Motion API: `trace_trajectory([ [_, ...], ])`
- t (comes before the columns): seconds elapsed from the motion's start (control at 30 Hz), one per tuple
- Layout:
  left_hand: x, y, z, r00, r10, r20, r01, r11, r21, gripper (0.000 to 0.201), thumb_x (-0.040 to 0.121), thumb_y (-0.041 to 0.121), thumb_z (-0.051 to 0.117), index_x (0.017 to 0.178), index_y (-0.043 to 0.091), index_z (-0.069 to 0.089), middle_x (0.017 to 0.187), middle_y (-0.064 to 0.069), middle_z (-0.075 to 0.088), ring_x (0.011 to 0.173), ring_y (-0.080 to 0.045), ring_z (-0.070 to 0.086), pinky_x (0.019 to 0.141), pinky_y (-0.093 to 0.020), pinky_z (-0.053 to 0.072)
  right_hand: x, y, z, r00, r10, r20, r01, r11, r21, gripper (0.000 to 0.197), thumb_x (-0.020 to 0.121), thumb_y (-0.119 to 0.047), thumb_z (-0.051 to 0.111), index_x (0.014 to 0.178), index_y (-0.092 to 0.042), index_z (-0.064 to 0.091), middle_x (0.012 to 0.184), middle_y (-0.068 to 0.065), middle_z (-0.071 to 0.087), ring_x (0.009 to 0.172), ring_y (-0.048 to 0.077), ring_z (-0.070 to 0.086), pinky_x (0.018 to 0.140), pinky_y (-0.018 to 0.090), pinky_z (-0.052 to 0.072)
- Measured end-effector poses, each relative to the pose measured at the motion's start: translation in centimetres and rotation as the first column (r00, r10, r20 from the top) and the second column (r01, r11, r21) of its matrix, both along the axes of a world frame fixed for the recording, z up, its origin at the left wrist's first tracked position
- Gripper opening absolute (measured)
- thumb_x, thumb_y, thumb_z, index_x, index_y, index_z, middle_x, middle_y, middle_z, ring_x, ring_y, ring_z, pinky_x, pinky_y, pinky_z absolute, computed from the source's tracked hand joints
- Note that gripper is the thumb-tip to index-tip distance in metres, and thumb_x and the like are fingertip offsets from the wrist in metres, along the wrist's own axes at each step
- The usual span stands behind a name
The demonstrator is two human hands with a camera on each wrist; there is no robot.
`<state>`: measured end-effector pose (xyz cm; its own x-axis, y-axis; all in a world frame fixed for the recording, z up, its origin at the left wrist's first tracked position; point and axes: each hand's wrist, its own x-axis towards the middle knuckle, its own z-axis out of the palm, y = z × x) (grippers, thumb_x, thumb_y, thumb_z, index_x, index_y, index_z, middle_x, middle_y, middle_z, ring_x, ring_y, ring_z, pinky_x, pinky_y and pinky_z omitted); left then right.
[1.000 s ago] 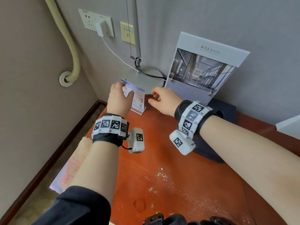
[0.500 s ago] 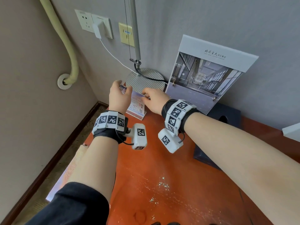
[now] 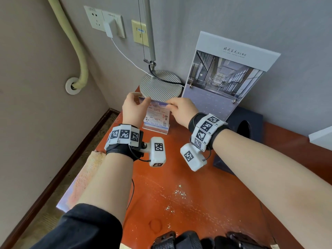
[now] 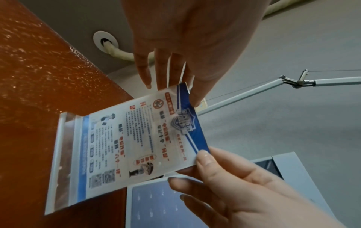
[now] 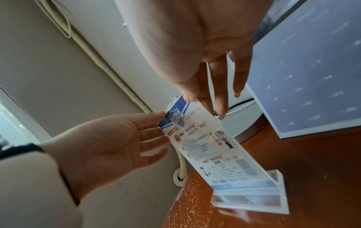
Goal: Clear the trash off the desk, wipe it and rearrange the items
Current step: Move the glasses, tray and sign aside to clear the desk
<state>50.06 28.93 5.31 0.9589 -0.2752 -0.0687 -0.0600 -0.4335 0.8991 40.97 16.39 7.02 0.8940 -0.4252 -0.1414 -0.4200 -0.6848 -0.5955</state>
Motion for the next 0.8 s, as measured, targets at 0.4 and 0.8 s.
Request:
trace_trajectory([
  [0.4, -6.9, 0.7, 1.8, 0.953, -0.302, 0.016, 0.302, 0.95, -0.076, 0.014, 0.085, 0.029, 0.068, 0.084, 0.016, 0.064, 0.08, 0.006, 0.065, 0.074, -0.005, 0.057, 0.067, -0.015, 0.043, -9.3, -1.9, 3.3, 0.99, -0.077, 0.119, 0.068, 0.995, 0.078, 0.026, 0.096, -0.013, 0.052, 0.116, -0.004, 0.066, 0.108, 0.013, 0.069, 0.101, 0.027, 0.063, 0.094, 0.042, 0.047],
  [0.8, -13.5, -0.6, 4.8, 0.873, -0.473, 0.12, 0.483, 0.872, -0.08, 0.009, 0.085, 0.019, 0.068, 0.087, 0.011, 0.064, 0.076, 0.007, 0.064, 0.063, 0.008, 0.056, 0.06, -0.005, 0.042, -18.5, -3.9, 5.8, 0.971, -0.151, 0.187, 0.12, 0.979, 0.168, 0.027, 0.096, -0.013, 0.053, 0.121, -0.006, 0.062, 0.092, 0.008, 0.068, 0.085, 0.022, 0.068, 0.082, 0.033, 0.056],
])
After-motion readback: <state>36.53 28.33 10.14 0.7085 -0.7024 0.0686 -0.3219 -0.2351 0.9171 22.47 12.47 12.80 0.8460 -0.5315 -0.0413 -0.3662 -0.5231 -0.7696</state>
